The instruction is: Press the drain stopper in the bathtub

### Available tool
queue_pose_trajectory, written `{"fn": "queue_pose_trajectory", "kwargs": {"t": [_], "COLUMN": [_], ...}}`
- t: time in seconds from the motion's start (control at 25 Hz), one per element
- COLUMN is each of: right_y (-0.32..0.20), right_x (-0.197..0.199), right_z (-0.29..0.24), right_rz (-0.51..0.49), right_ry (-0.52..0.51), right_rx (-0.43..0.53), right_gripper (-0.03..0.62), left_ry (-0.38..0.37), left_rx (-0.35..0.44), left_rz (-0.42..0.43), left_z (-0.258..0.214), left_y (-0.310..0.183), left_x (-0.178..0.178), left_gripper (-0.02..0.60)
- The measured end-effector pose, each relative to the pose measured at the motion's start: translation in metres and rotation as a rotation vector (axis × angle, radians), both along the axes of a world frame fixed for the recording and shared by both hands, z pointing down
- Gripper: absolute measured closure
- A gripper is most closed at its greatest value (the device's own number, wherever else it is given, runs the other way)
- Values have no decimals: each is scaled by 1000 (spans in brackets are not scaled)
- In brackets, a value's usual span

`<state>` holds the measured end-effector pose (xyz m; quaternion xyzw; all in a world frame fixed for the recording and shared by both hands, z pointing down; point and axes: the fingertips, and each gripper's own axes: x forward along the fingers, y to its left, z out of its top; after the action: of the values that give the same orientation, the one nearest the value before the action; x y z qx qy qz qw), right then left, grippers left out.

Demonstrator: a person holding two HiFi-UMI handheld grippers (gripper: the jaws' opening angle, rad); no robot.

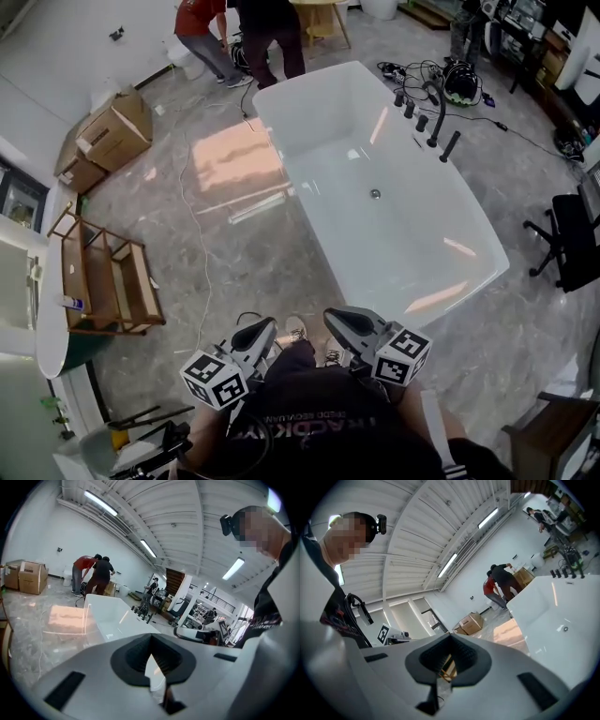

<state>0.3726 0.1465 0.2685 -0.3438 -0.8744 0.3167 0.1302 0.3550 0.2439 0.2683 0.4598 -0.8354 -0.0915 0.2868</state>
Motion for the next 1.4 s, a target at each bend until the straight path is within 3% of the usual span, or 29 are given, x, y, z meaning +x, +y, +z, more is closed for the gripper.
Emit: {"fn": "queue_pose_trajectory", "kwargs": {"t": [0.32,0.52,0.8,1.0,1.4], "right_y": [-36,-28,11,64,102], "right_x": [-32,-63,-146,-208,-257], "right_z": [8,14,16,12,18], "right_rz": [152,208,323,344,386], "right_ry": [29,37,72,83,124], "right_rx": [1,28,35,38,63], "right_gripper": [579,579,579,579,579], "left_ry": [1,21,44,57,98], "left_rx": [-1,37,64,68,88], "left_rz": [138,192,269,313,339], "left_z": [5,17,20,17,29], "left_y": [-31,-28,12,51,94], "left_x": [-45,-82,-175,-240,-296], "left_gripper": [574,574,574,574,574]}}
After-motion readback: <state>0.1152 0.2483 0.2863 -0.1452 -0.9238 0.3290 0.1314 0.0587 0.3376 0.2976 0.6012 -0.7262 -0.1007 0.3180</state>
